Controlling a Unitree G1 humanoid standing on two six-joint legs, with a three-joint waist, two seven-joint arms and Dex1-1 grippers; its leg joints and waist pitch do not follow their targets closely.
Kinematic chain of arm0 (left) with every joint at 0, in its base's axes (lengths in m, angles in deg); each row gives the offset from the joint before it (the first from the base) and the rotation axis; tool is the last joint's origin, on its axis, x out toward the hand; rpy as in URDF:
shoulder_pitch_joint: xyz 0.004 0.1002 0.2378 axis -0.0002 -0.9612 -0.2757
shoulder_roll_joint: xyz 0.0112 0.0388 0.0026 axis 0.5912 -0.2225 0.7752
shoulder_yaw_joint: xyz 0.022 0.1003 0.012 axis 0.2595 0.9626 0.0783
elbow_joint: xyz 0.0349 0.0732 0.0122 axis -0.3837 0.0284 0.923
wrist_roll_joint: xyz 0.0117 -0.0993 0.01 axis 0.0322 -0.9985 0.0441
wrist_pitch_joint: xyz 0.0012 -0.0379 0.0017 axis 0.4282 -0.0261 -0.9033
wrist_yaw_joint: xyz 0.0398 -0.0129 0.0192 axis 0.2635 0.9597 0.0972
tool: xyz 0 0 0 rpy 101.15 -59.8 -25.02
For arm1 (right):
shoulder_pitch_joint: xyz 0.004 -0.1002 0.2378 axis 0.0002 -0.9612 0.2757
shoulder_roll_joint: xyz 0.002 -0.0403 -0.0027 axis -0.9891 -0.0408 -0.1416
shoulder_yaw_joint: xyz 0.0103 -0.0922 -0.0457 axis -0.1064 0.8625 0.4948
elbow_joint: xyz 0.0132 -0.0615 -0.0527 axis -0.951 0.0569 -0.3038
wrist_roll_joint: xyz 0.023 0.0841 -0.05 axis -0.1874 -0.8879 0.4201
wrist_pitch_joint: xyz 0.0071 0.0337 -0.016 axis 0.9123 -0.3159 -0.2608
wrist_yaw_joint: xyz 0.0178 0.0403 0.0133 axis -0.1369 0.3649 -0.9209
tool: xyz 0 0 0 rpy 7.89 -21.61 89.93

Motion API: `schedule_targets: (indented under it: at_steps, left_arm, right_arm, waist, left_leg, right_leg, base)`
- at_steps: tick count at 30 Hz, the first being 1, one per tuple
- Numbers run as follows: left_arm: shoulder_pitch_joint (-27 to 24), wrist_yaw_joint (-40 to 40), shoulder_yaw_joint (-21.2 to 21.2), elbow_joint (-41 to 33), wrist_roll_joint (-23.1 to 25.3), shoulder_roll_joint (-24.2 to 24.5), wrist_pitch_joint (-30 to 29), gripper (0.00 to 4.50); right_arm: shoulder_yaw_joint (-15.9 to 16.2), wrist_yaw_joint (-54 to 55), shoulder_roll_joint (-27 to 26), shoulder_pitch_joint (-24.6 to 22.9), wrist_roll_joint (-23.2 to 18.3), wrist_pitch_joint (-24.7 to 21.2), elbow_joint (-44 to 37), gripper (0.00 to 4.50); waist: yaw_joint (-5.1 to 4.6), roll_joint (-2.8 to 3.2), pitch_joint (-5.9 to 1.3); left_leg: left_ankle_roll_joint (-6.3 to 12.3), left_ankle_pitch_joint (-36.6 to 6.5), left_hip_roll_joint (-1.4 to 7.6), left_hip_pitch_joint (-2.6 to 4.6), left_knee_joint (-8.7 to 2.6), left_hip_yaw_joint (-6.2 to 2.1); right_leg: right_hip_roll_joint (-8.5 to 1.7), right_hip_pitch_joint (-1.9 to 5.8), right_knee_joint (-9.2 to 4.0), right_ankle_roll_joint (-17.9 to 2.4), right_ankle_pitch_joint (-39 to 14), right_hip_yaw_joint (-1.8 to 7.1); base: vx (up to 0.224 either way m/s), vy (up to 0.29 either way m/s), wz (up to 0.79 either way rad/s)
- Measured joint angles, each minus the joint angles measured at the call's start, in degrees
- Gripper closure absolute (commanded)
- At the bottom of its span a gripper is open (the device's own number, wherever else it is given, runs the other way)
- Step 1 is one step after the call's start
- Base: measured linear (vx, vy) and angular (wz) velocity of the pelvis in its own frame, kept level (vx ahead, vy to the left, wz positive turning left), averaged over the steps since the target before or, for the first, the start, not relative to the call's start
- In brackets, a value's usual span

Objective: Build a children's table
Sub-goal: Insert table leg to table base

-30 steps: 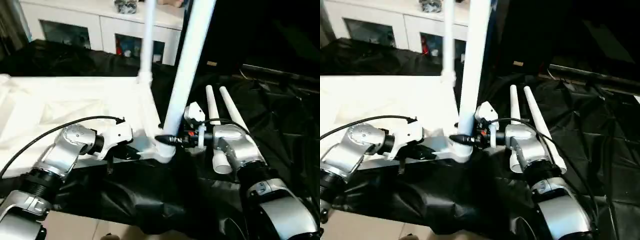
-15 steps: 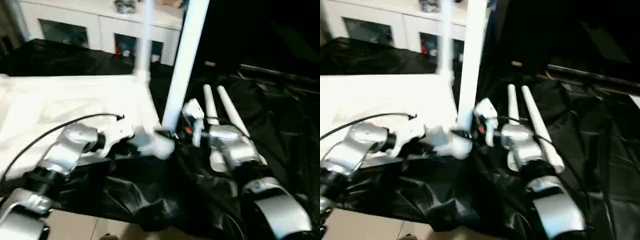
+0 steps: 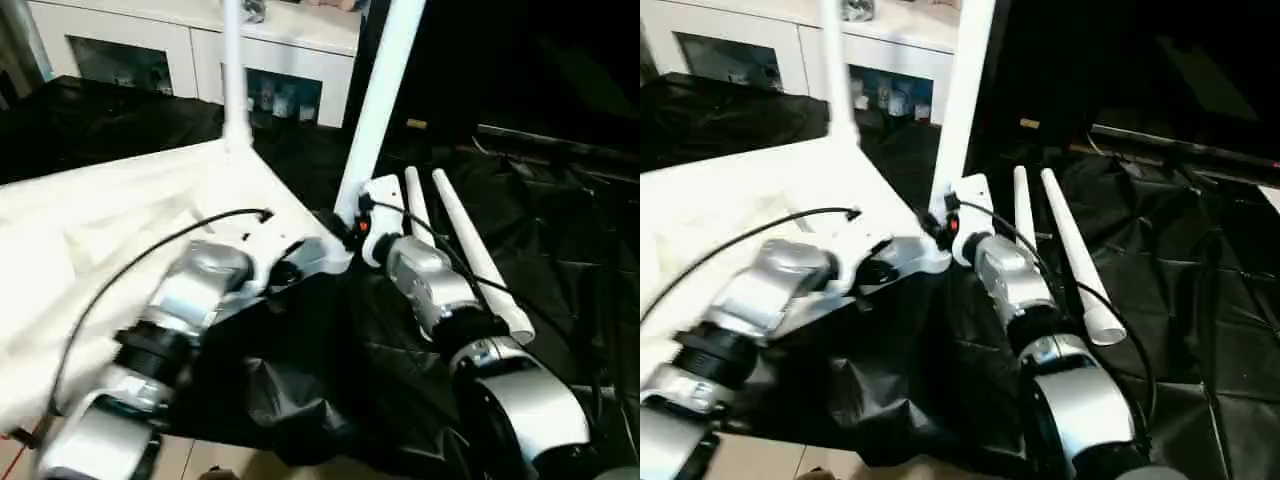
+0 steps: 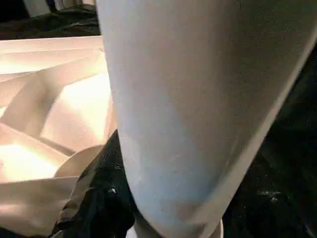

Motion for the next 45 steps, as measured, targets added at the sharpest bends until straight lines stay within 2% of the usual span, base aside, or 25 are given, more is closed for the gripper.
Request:
schedule_targets:
  at_steps: [7,8,12,15,16,20,22,31,38,39,42,45]
  left_arm:
    - [0.00,-0.60,0.03,-0.86,-0.03,0.29,-1.52,4.50]
    - [0.00,-0.59,0.03,-0.91,-0.07,0.35,-1.52,4.50]
    - [-0.01,-0.53,-0.07,-0.98,-0.34,0.71,-1.10,4.50]
    - [-0.01,0.03,-0.14,-0.98,-0.95,1.55,0.38,4.50]
    - [-0.02,0.28,-0.14,-1.00,-1.11,1.81,0.59,4.50]
    - [-0.37,1.77,-0.44,-2.16,-1.37,3.43,1.47,4.50]
    - [-0.45,2.22,-0.55,-2.46,-1.46,3.80,1.54,4.50]
    - [-3.20,8.82,-0.59,-4.71,-4.12,8.17,6.94,4.50]
    - [-5.41,14.69,0.27,-8.20,-6.20,10.60,8.63,4.50]
    - [-5.55,15.08,0.45,-8.64,-6.40,10.76,8.63,4.50]
    - [-5.57,15.49,0.55,-9.17,-6.75,10.86,9.01,4.50]
    - [-5.55,15.46,0.47,-9.18,-6.75,10.83,9.92,4.50]
  right_arm:
    - [-0.93,0.92,-0.87,0.75,0.99,-0.07,0.73,2.61]
    - [-1.02,0.80,-0.87,0.85,0.99,-0.07,0.81,2.05]
    - [-1.78,-0.38,-1.11,0.76,0.21,-1.27,2.00,1.81]
    - [-2.09,-1.50,-0.80,0.72,-0.09,-1.53,2.19,1.46]
    - [-2.07,-2.31,-0.70,0.72,-0.11,-1.63,2.03,1.46]
    - [-1.05,-8.02,0.56,0.71,0.23,-3.21,-0.27,0.95]
    - [-0.77,-9.64,0.87,0.59,0.33,-3.82,-1.28,0.91]
    - [4.73,-28.50,7.83,-3.28,-0.24,-8.64,-13.17,0.91]
    - [5.86,-33.34,8.59,-5.36,-0.42,-10.29,-15.97,0.91]
    - [5.86,-33.44,8.47,-5.61,-0.50,-10.36,-16.03,1.17]
    - [7.02,-33.69,7.86,-7.38,-0.69,-11.03,-17.55,1.24]
    - [7.64,-33.95,7.09,-8.23,-0.78,-11.25,-17.91,1.63]
  waist:
    - [-0.21,0.01,0.01]
    - [-0.21,0.01,0.01]
    - [-0.20,0.09,0.06]
    - [-0.18,0.18,0.13]
    - [-0.16,0.20,0.14]
    - [-0.15,0.28,0.20]
    - [-0.09,0.32,0.23]
    - [0.23,0.73,0.50]
    - [1.42,0.88,0.61]
    - [1.53,0.92,0.63]
    - [1.71,1.01,0.69]
    - [1.69,1.05,0.72]
  left_leg:
    - [-0.01,0.00,-0.01,0.01,-0.13,0.00]
    - [-0.01,0.00,0.00,0.01,-0.16,0.00]
    - [-0.02,0.01,0.00,-0.08,-0.23,0.01]
    - [-0.06,0.04,0.02,-0.35,-0.27,0.01]
    - [-0.07,0.04,0.06,-0.35,-0.27,0.01]
    - [-0.07,0.05,0.25,-0.60,-0.25,0.04]
    - [-0.07,0.06,0.31,-0.76,-0.24,0.08]
    - [-0.06,0.07,0.40,-0.88,-0.22,0.11]
    - [-0.07,0.07,0.46,-0.88,0.00,0.12]
    - [-0.07,0.07,0.48,-0.88,0.00,0.14]
    - [-0.07,0.07,0.51,-0.89,0.05,0.16]
    - [-0.07,0.07,0.52,-0.89,0.08,0.15]
  right_leg:
    - [0.02,-0.10,-0.01,-0.01,0.01,0.00]
    - [0.03,-0.12,-0.01,-0.02,0.01,0.00]
    - [0.04,-0.23,-0.03,-0.02,0.01,0.00]
    - [0.09,-0.48,-0.03,-0.05,0.03,0.00]
    - [0.13,-0.49,-0.03,-0.06,0.02,0.00]
    - [0.28,-0.63,-0.12,-0.12,-0.01,-0.02]
    - [0.30,-0.74,-0.12,-0.13,-0.02,-0.07]
    - [0.31,-0.80,-0.15,-0.16,-0.03,-0.21]
    - [0.29,-0.71,-0.12,-0.18,-0.01,-0.21]
    - [0.29,-0.70,-0.13,-0.18,-0.01,-0.20]
    - [0.29,-0.68,-0.09,-0.18,-0.01,-0.21]
    - [0.29,-0.68,-0.06,-0.18,-0.01,-0.21]
  base:
    - [0.000,0.000,0.00]
    - [0.000,0.000,0.00]
    - [0.000,0.000,0.00]
    - [0.000,0.000,0.00]
    - [0.000,0.000,0.00]
    - [0.000,0.000,0.00]
    - [0.000,0.000,0.00]
    - [0.000,0.000,0.00]
    - [0.000,0.000,0.00]
    - [0.000,0.000,0.00]
    - [0.000,0.000,0.00]
    - [0.000,0.000,0.00]
